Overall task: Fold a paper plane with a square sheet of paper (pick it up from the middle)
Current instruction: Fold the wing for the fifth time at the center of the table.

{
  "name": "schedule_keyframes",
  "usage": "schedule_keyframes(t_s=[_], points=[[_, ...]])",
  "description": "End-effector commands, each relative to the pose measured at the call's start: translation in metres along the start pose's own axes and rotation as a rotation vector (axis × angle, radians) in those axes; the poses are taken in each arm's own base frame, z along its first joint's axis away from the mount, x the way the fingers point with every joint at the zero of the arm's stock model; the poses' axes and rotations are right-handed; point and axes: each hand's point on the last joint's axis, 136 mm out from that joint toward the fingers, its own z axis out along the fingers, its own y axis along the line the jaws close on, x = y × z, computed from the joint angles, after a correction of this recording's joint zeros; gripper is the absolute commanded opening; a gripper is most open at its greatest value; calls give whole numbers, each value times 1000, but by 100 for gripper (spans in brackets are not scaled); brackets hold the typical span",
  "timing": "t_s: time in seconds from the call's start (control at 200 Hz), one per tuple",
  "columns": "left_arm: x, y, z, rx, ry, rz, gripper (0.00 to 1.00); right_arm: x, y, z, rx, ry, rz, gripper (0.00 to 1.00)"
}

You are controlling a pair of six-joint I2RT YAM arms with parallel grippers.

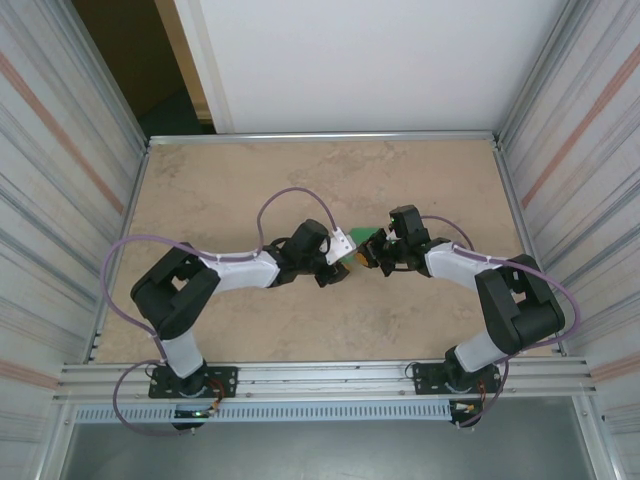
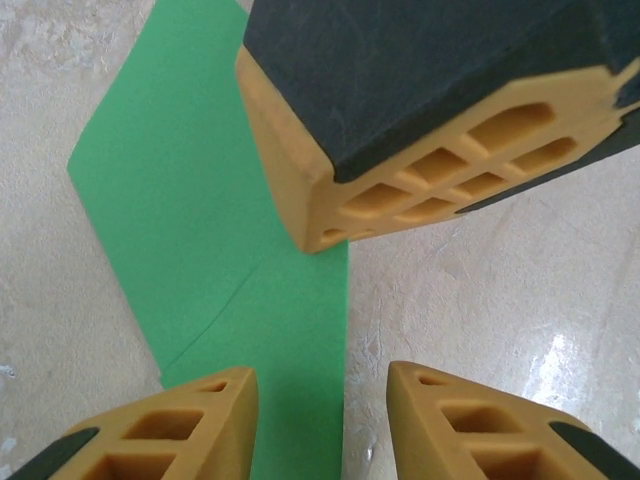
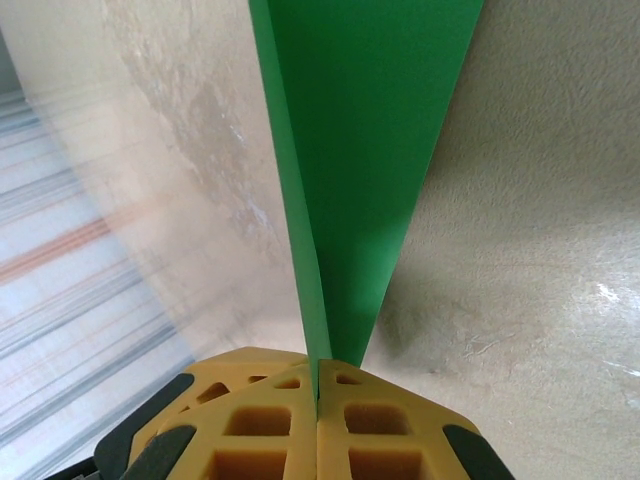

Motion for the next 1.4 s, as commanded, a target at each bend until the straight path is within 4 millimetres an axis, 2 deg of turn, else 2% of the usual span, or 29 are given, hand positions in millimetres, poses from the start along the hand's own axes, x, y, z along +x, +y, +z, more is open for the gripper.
schedule_keyframes(t_s=[0.0,0.451,0.601,0.692,0.832,0.937,1.072,1.393], points=[[4,1,3,0,-9,24,38,0,15,-8,-33,2,6,8],[12,3,10,-6,4,25,32,1,18,-6,-47,24,19,9],[13,5,11,-17,5,25,27,1,16,-5,-43,30,25,12],[13,5,12,-18,7,28,22,2,13,-5,-31,30,29,20],[16,5,13,-16,13,22,17,-5,6,-11,10,-2,16,54],[18,4,13,-9,20,21,15,-17,1,-22,37,-49,-7,67],[19,0,14,17,31,18,11,-35,-6,-36,58,-101,-28,73],[19,-9,19,101,100,-60,2,-61,-34,-63,136,-215,-124,76]])
